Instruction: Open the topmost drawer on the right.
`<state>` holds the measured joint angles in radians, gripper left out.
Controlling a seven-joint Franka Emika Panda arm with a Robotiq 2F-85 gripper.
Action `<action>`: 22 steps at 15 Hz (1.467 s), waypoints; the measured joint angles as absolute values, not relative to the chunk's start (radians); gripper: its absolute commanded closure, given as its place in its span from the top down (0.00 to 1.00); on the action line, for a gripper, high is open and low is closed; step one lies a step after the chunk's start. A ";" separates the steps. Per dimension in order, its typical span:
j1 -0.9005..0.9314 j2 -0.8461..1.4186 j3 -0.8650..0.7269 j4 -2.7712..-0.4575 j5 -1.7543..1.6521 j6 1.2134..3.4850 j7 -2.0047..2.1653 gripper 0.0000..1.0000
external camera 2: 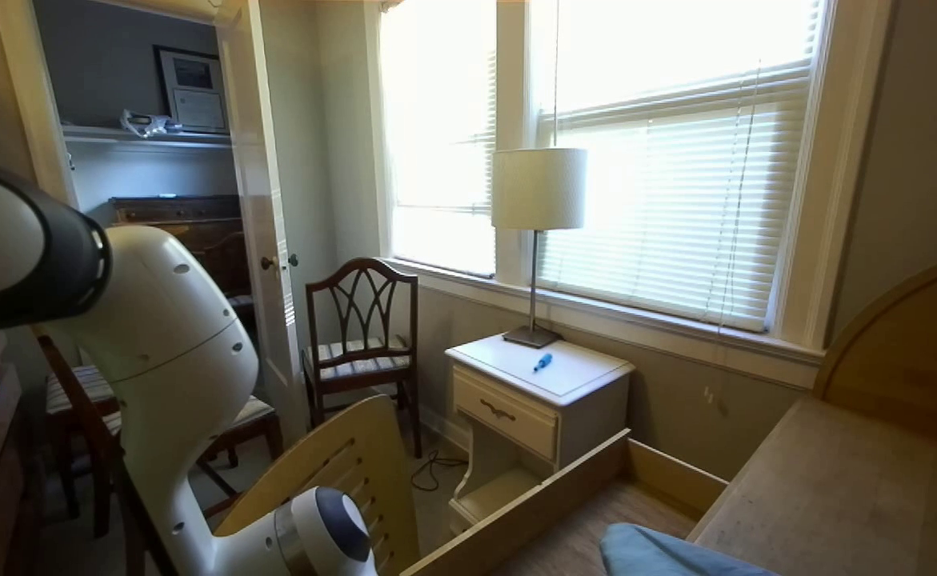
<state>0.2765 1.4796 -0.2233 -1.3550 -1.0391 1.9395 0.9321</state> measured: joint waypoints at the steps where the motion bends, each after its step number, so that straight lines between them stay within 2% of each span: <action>1: 0.281 1.479 -0.221 -1.356 -1.040 1.937 0.938 0.08; 12: 0.261 1.403 -0.152 -1.409 -1.035 1.966 1.065 0.08; 19: 0.199 1.265 -0.138 -1.489 -1.036 2.248 1.115 0.08; 20: 0.189 1.250 -0.139 -1.508 -1.036 2.300 1.125 0.58; 21: 0.178 1.238 -0.141 -1.525 -1.036 2.356 1.132 0.59; 22: 0.166 1.228 -0.143 -1.541 -1.036 2.413 1.136 0.65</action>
<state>0.1662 1.2283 -0.1429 -1.5409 -1.0359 2.4135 1.1362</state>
